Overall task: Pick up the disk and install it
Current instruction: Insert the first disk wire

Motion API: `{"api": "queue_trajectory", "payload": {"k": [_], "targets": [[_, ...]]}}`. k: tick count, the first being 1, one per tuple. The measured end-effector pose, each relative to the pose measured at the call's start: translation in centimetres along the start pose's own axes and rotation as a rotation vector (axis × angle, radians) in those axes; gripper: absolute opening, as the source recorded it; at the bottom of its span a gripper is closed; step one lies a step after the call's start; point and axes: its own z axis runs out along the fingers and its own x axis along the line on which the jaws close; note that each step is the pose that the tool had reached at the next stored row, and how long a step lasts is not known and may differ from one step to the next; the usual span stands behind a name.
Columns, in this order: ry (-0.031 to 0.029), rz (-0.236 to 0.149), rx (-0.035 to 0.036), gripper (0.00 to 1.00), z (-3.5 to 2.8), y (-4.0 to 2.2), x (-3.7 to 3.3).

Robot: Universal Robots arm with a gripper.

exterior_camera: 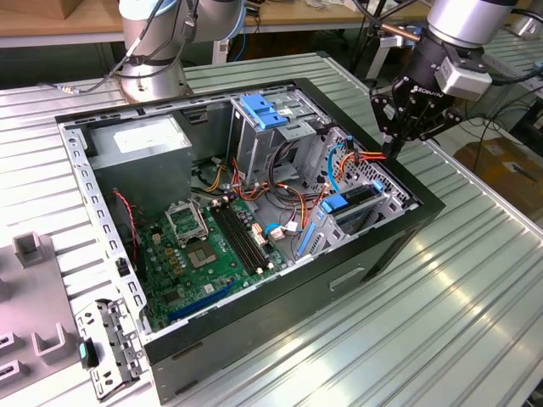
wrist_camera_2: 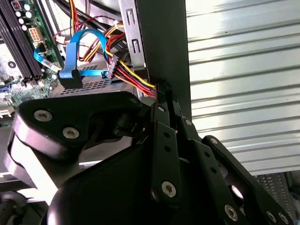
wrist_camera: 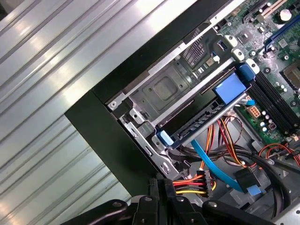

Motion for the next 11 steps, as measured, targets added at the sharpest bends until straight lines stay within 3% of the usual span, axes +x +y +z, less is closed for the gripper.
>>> {"api": "queue_trajectory", "payload": {"k": [2,7,11], "targets": [[-0.0002,0.018,-0.0008,0.16,-0.01,0.17,-0.22],[-0.0002,0.018,-0.0007,0.16,-0.02,0.78,-0.89],[-0.0006,0.07,-0.0026,0.16,-0.03,0.79,-0.89]]}}
